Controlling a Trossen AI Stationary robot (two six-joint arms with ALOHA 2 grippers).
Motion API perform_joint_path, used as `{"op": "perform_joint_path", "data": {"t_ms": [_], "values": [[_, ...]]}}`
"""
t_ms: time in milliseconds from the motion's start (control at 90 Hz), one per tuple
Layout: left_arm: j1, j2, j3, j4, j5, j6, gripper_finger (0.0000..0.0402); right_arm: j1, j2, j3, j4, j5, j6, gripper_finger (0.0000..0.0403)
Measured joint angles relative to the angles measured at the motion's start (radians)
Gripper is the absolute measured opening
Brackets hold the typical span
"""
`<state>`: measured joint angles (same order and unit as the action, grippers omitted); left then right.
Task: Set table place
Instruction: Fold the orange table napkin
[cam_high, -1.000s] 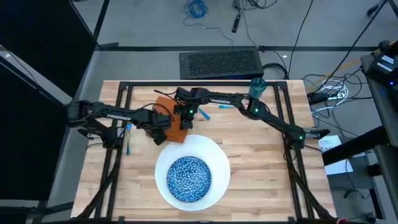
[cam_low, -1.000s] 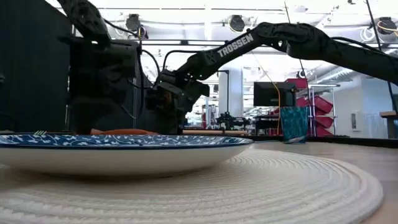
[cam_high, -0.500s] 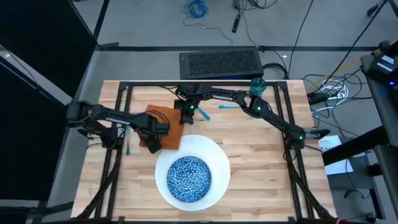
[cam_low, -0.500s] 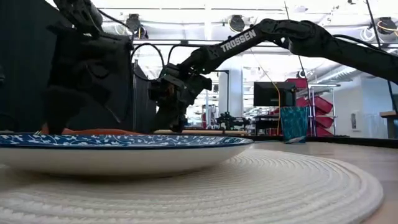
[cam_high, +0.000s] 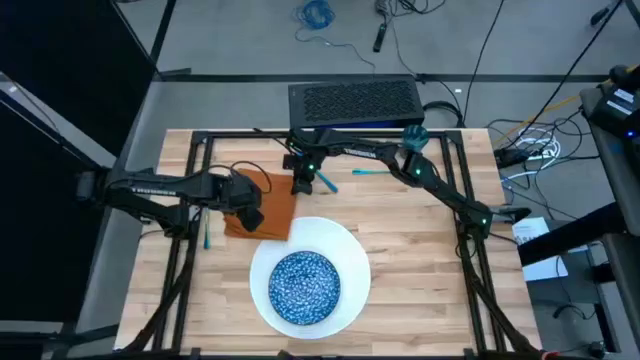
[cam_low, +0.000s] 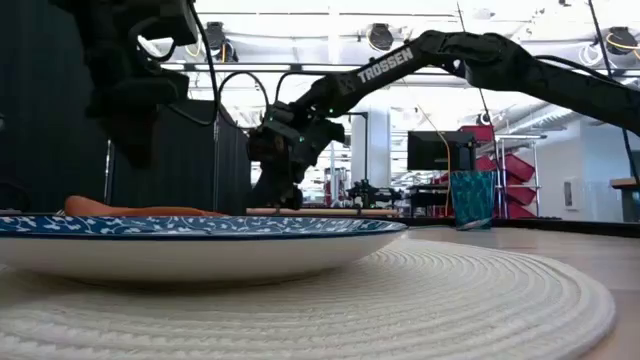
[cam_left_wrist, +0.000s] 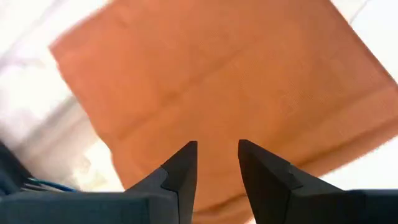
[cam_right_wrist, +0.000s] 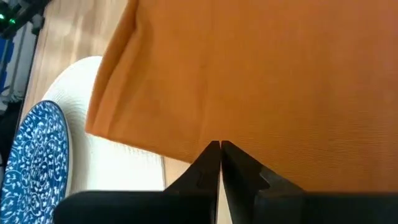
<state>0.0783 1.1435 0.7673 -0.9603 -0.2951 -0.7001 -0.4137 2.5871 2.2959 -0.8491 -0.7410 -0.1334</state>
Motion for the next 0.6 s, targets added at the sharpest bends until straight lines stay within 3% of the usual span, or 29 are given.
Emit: {"op": "perform_joint_path", "data": {"t_ms": [133, 300, 500, 600], "values": [[0.047, 0.009, 0.000, 0.063, -0.044, 0.046, 0.0104, 0.006, 0.000, 0.001, -0.045, 0.017, -0.038, 0.0024], [0.068, 0.014, 0.000, 0.073, -0.031, 0.106, 0.0104, 0.006, 0.001, 0.000, -0.030, 0.026, -0.043, 0.0103], [0.067, 0.014, 0.000, 0.078, -0.031, 0.134, 0.0104, 0.000, 0.001, 0.031, 0.057, 0.010, 0.172, 0.0195], [0.066, 0.014, 0.000, 0.079, -0.021, 0.134, 0.0104, 0.013, -0.005, 0.061, 0.055, 0.146, 0.244, 0.0205]]}}
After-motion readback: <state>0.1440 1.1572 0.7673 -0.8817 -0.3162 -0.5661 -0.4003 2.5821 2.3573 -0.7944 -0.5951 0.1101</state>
